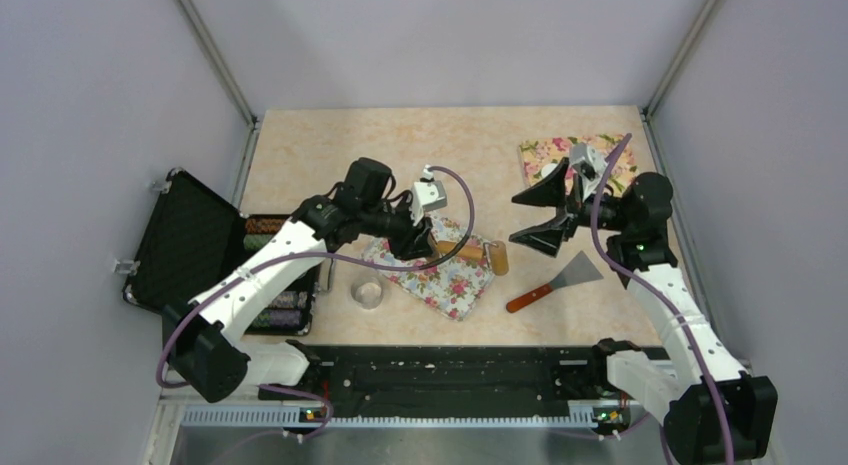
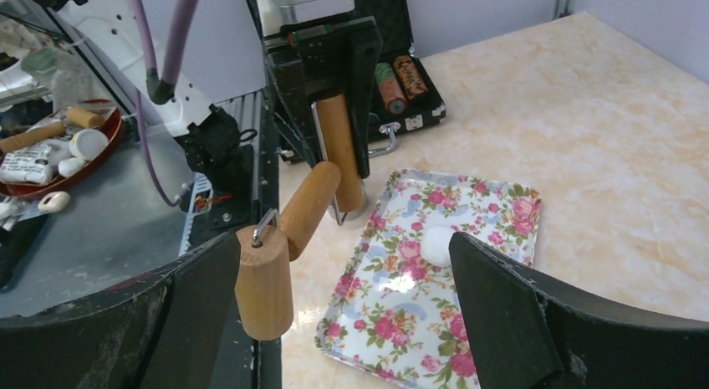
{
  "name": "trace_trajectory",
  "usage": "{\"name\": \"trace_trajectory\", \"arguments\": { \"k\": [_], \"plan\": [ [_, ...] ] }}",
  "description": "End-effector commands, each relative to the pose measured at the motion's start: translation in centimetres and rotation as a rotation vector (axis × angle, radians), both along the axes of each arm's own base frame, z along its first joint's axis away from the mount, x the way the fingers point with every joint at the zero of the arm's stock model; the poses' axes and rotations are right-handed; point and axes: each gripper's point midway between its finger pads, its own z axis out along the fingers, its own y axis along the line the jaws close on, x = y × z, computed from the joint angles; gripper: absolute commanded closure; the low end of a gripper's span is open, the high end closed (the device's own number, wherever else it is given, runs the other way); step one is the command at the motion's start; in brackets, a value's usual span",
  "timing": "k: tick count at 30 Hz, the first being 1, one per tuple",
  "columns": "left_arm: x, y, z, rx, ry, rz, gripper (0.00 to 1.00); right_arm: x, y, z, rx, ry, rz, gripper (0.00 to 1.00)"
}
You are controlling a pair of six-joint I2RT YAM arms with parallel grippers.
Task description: Roll out the dumpling wrappers from the dough
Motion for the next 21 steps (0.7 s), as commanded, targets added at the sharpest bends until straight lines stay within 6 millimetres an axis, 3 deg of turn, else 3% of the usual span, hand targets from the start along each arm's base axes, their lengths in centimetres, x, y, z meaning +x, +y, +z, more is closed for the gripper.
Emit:
{"name": "trace_trajectory", "arguments": {
  "k": [1,11,21],
  "plan": [
    [0.6,-0.7,2.4,-0.081,-0.066,-0.003,1.00,-1.7,0.2,1.2,0.022,-0.047,0.057,0.05],
    [1.6,-0.5,2.6,-0.087,-0.053,0.036,1.00,-1.9,2.1,-1.0,0.032,0.008,0.076,0.05],
    [3.0,0.0,2.7,-0.086,-0.059,0.105,1.00,-2.4,2.7,-0.1,0.061,0.022,0.090,0.05]
  ]
}}
